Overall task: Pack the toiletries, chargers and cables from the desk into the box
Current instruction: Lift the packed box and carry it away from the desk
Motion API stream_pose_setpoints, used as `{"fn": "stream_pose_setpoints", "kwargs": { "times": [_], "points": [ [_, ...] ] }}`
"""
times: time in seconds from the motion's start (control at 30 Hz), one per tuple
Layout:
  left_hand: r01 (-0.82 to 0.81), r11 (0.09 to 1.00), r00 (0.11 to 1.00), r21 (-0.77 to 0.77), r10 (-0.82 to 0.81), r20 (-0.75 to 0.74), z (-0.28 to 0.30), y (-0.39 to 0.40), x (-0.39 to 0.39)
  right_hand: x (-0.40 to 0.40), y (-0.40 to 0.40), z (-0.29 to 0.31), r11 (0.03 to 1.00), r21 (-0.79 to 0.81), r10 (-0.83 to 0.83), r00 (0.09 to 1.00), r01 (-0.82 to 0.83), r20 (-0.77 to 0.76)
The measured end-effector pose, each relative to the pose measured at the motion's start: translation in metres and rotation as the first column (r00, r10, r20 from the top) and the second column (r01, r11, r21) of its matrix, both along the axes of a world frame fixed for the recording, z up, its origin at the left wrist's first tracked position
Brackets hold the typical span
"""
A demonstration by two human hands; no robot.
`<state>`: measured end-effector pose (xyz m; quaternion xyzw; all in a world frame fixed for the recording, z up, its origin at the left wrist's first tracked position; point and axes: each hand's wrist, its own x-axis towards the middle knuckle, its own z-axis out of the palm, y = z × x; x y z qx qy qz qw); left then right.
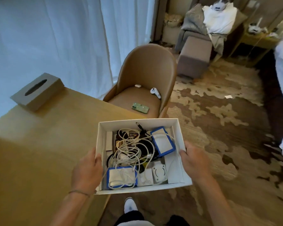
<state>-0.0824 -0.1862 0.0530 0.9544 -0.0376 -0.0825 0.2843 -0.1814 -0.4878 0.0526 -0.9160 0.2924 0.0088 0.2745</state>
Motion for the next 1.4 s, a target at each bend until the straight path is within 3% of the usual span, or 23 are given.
{"fn": "stream_pose_setpoints", "kwargs": {
  "times": [0.27, 0.4, 0.67, 0.83, 1.07, 1.17, 1.4],
  "points": [
    [0.357, 0.934, 0.934, 0.029, -0.357, 0.011, 0.002, -0.127, -0.053, -0.159, -0.072, -0.001, 0.913, -0.002, -0.407, 0.913, 0.407, 0.005],
    [0.526, 0.85, 0.847, 0.017, -0.525, 0.081, 0.002, -0.194, -0.106, -0.251, -0.102, 0.005, 0.832, -0.034, -0.551, 0.832, 0.553, 0.058],
    [0.765, 0.644, 0.642, -0.011, -0.761, 0.093, 0.003, -0.317, -0.258, -0.457, -0.135, 0.005, 0.637, -0.066, -0.769, 0.639, 0.768, 0.017],
    [0.865, 0.502, 0.501, 0.0, -0.862, 0.083, -0.003, -0.384, -0.356, -0.574, -0.133, 0.002, 0.461, -0.092, -0.886, 0.463, 0.882, 0.0],
    [0.982, 0.187, 0.185, 0.02, -0.98, 0.073, -0.011, -0.461, -0.479, -0.7, -0.104, -0.015, 0.159, -0.068, -0.986, 0.162, 0.985, 0.042],
    [0.998, 0.045, 0.042, 0.043, -0.997, 0.067, -0.012, -0.489, -0.535, -0.746, -0.09, -0.026, -0.018, -0.018, -0.999, -0.017, 1.0, 0.043],
    [0.971, -0.236, -0.24, 0.045, -0.967, 0.092, -0.024, -0.543, -0.671, -0.834, -0.06, -0.035, -0.382, -0.088, -0.923, -0.376, 0.92, 0.077]
  ]
}}
